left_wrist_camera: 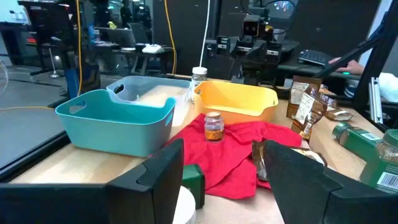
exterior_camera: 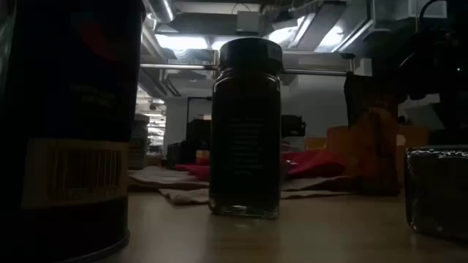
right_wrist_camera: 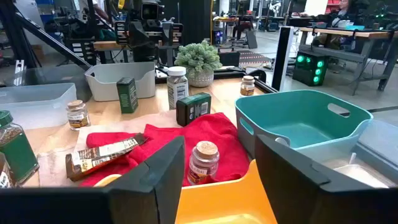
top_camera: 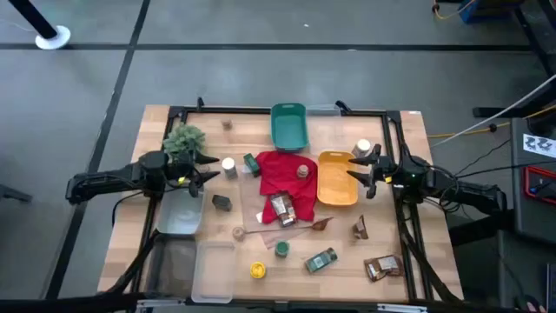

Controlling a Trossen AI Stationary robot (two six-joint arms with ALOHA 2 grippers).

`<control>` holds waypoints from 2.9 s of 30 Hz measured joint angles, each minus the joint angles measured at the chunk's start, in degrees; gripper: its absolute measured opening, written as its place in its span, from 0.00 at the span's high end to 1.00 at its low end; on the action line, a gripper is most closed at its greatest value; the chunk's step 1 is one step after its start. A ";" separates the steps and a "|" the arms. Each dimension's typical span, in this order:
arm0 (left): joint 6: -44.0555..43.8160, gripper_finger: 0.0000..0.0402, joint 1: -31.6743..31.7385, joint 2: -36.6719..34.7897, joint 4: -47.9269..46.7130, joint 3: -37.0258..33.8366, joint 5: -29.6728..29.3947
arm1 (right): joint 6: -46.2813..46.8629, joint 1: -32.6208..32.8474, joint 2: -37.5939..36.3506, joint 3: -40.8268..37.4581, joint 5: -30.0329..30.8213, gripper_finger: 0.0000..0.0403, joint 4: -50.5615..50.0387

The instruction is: Sort spices by type

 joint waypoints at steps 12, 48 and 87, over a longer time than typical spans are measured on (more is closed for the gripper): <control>-0.02 0.49 0.02 0.00 -0.02 0.00 0.01 | 0.00 0.02 0.00 0.00 0.00 0.52 0.00; 8.21 0.49 0.02 0.00 -0.02 0.00 0.01 | 0.00 0.00 -0.02 0.00 0.00 0.52 0.15; 1.25 0.49 0.02 -0.02 2.20 -0.15 -0.03 | -13.21 -0.65 53.23 56.85 19.94 0.52 -59.04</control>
